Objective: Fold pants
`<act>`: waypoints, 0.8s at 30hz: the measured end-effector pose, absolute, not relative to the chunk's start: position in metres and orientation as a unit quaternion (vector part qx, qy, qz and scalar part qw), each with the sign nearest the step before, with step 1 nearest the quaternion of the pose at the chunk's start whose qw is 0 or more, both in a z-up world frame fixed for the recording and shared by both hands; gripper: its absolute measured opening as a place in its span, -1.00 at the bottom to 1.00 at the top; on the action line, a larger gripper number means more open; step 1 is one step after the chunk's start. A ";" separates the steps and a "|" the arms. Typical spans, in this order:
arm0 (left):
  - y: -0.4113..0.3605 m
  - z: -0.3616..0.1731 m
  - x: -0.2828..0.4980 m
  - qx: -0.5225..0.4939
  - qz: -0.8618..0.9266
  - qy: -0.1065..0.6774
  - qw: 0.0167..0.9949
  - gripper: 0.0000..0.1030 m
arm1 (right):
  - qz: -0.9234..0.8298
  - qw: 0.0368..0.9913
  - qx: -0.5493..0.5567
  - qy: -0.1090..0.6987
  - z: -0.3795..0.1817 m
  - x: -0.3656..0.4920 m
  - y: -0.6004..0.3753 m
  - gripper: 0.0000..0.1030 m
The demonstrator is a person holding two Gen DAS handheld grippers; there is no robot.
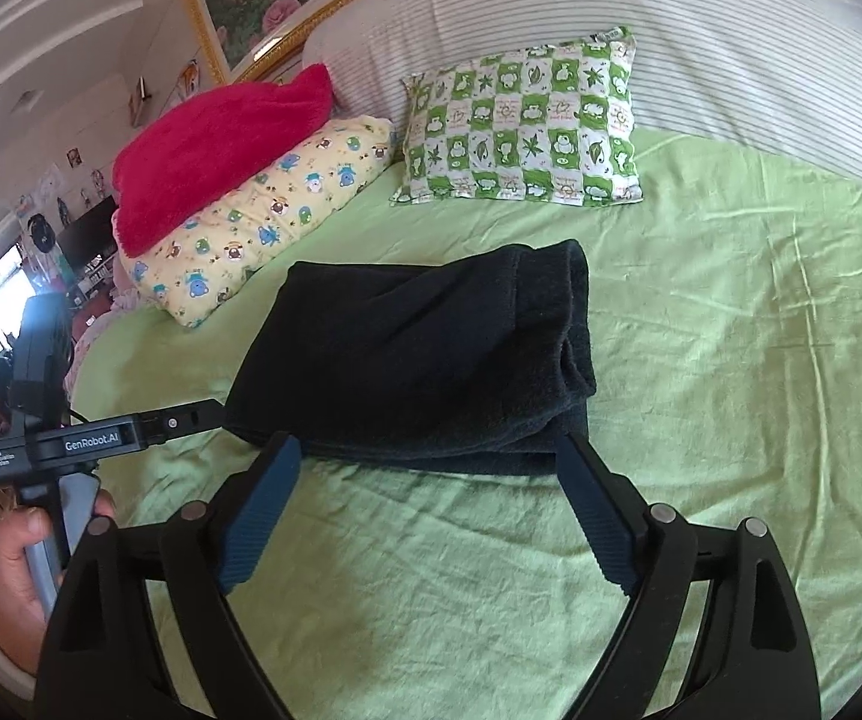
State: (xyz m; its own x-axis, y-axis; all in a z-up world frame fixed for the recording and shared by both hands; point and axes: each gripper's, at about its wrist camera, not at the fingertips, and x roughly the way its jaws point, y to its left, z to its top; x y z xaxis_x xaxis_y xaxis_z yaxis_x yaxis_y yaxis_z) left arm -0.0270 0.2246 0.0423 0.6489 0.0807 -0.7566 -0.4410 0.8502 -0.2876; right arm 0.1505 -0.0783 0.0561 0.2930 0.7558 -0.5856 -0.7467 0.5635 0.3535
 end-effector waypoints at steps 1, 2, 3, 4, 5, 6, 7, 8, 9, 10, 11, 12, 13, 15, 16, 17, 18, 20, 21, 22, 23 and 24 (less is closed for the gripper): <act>0.223 0.043 -0.028 -0.225 0.152 0.393 0.879 0.57 | 0.464 0.805 0.005 0.368 0.056 0.149 -0.079 0.72; 0.221 0.044 -0.030 -0.220 0.154 0.394 0.879 0.58 | 0.462 0.806 0.004 0.369 0.055 0.147 -0.081 0.73; 0.218 0.045 -0.031 -0.213 0.155 0.398 0.879 0.58 | 0.461 0.807 0.004 0.369 0.055 0.145 -0.083 0.73; 0.215 0.045 -0.031 -0.206 0.155 0.402 0.879 0.58 | 0.461 0.807 0.004 0.370 0.054 0.144 -0.084 0.73; 0.212 0.047 -0.031 -0.197 0.157 0.407 0.878 0.58 | 0.458 0.808 0.003 0.371 0.054 0.143 -0.086 0.73; 0.209 0.049 -0.031 -0.188 0.160 0.411 0.877 0.59 | 0.456 0.809 0.002 0.371 0.055 0.141 -0.088 0.73; 0.207 0.050 -0.030 -0.181 0.161 0.416 0.877 0.60 | 0.455 0.810 0.001 0.370 0.056 0.140 -0.090 0.73; 0.203 0.052 -0.030 -0.172 0.161 0.420 0.876 0.61 | 0.453 0.812 0.001 0.369 0.058 0.138 -0.091 0.73; 0.200 0.055 -0.030 -0.163 0.161 0.421 0.878 0.61 | 0.452 0.813 0.001 0.368 0.059 0.138 -0.092 0.74; 0.197 0.058 -0.031 -0.155 0.165 0.418 0.880 0.61 | 0.452 0.813 0.000 0.366 0.060 0.136 -0.093 0.75; 0.193 0.063 -0.034 -0.143 0.173 0.412 0.883 0.62 | 0.454 0.813 0.000 0.364 0.061 0.134 -0.094 0.77; 0.191 0.065 -0.034 -0.137 0.175 0.407 0.886 0.64 | 0.454 0.813 -0.002 0.364 0.062 0.133 -0.095 0.78; 0.189 0.069 -0.036 -0.131 0.177 0.402 0.889 0.65 | 0.455 0.814 -0.007 0.362 0.062 0.132 -0.095 0.79; 0.184 0.073 -0.037 -0.125 0.177 0.395 0.893 0.68 | 0.459 0.813 -0.019 0.357 0.062 0.129 -0.094 0.79; 0.182 0.075 -0.037 -0.122 0.176 0.393 0.894 0.68 | 0.460 0.813 -0.023 0.355 0.062 0.127 -0.094 0.79; 0.180 0.076 -0.037 -0.119 0.175 0.392 0.895 0.69 | 0.464 0.812 -0.028 0.352 0.062 0.126 -0.094 0.79; 0.177 0.077 -0.036 -0.116 0.173 0.392 0.896 0.69 | 0.468 0.811 -0.031 0.348 0.062 0.125 -0.093 0.79; 0.172 0.077 -0.034 -0.107 0.172 0.392 0.898 0.69 | 0.473 0.811 -0.034 0.342 0.062 0.123 -0.094 0.79; 0.169 0.077 -0.034 -0.101 0.172 0.391 0.898 0.69 | 0.476 0.810 -0.035 0.341 0.062 0.123 -0.093 0.80; 0.167 0.077 -0.033 -0.096 0.173 0.391 0.899 0.69 | 0.479 0.809 -0.036 0.339 0.062 0.123 -0.093 0.80; 0.164 0.077 -0.033 -0.090 0.174 0.389 0.900 0.70 | 0.480 0.809 -0.037 0.339 0.061 0.123 -0.093 0.80; 0.162 0.076 -0.033 -0.085 0.174 0.388 0.901 0.72 | 0.478 0.809 -0.039 0.339 0.061 0.123 -0.092 0.80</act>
